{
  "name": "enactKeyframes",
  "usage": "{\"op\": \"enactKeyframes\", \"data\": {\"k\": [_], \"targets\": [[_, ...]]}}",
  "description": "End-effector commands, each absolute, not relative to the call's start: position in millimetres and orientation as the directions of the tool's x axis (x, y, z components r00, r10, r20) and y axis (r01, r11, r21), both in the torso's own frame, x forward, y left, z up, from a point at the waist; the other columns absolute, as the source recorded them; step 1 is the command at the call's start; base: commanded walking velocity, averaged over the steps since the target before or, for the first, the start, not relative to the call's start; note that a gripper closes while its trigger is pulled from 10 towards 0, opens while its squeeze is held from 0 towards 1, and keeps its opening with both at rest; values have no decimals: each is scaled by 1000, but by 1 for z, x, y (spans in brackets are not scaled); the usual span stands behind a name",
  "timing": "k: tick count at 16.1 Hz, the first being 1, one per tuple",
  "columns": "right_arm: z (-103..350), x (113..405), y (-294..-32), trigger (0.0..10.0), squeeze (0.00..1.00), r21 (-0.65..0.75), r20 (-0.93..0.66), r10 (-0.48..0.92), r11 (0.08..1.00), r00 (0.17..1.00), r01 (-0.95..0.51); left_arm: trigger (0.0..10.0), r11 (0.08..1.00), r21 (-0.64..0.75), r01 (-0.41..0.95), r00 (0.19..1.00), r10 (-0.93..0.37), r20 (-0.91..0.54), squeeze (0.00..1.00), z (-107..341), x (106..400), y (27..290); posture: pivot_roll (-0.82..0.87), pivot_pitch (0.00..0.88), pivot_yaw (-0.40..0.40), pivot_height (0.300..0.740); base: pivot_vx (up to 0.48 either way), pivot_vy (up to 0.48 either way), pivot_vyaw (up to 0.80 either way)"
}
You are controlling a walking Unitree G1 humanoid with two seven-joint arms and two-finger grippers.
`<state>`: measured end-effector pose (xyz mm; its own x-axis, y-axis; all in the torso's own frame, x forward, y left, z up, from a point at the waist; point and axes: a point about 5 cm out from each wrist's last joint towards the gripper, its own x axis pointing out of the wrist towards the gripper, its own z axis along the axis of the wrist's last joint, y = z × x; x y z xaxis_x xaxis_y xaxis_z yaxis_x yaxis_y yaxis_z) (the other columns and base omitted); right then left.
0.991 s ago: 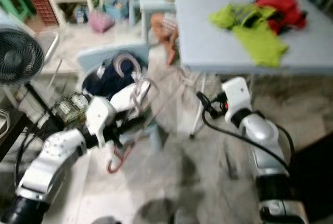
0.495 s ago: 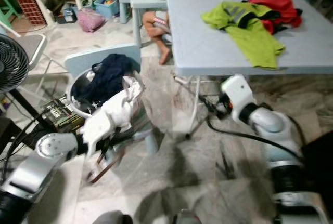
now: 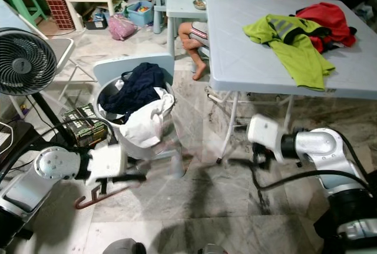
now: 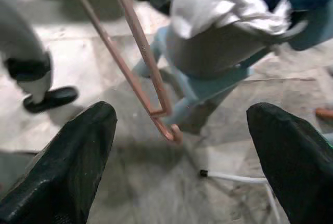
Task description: Hang hanger
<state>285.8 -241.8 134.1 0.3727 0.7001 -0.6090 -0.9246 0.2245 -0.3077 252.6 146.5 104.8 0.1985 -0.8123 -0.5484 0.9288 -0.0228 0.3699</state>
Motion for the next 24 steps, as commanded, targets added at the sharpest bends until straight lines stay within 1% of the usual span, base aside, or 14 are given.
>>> {"op": "enactKeyframes", "data": {"k": [1,2,3,6,8,9,10,12,14,16,18,22,23,24], "targets": [[139,288,-243,10000,0,-309,-636,692,176,341,-935,10000,-72,405,912,178,-817,-548,0,110,255,143,-3,50,-11,740,0,0,0],[139,291,-239,10000,0,-309,-669,683,105,294,-945,10000,-132,412,902,112,-848,-518,0,109,252,126,-4,47,-10,740,0,0,0],[139,292,-237,10000,0,-303,-682,678,79,274,-950,10000,-155,414,897,81,-863,-499,0,109,249,119,-6,44,-6,740,0,0,0],[138,288,-237,10000,0,-236,-741,650,-20,166,-972,10000,-211,471,857,40,-882,-469,0,106,245,104,-13,39,6,740,0,0,0],[139,284,-245,10000,0,-171,-791,605,-68,95,-983,10000,-223,475,851,22,-889,-458,0,102,246,102,-17,36,11,740,0,0,0],[139,281,-253,10000,0,-113,-825,563,-93,41,-989,10000,-225,480,848,20,-891,-454,0,101,247,102,-20,36,15,740,0,0,0],[140,280,-259,10000,0,-90,-843,538,-95,25,-991,10000,-220,485,846,28,-891,-454,0,100,249,103,-20,36,15,740,0,0,0],[144,279,-269,10000,0,-74,-871,491,-92,19,-993,10000,-209,492,845,45,-889,-455,0,98,252,106,-24,37,19,740,0,0,0],[151,287,-273,10000,0,-116,-877,475,-65,71,-991,10000,-205,496,844,51,-890,-454,0,97,252,107,-24,37,19,740,0,0,0],[150,287,-267,10000,0,-105,-864,501,-68,57,-992,10000,-196,502,842,56,-895,-443,0,95,253,106,-23,40,25,740,0,0,0],[137,279,-260,10000,0,-79,-854,520,-78,27,-994,10000,-149,523,839,92,-909,-407,0,100,260,103,-23,40,25,740,0,0,0],[118,274,-263,10000,0,-89,-863,501,-13,70,-996,10000,-141,535,833,101,-912,-398,0,102,263,102,-23,45,30,740,0,0,0],[114,275,-256,3294,0,-143,-831,540,23,133,-989,10000,-138,542,829,99,-918,-385,0,104,264,98,-25,45,32,740,0,0,0],[114,276,-255,3294,0,-154,-826,545,30,145,-988,10000,-138,543,828,98,-919,-383,0,104,264,97,-25,45,32,740,0,0,0]]}}
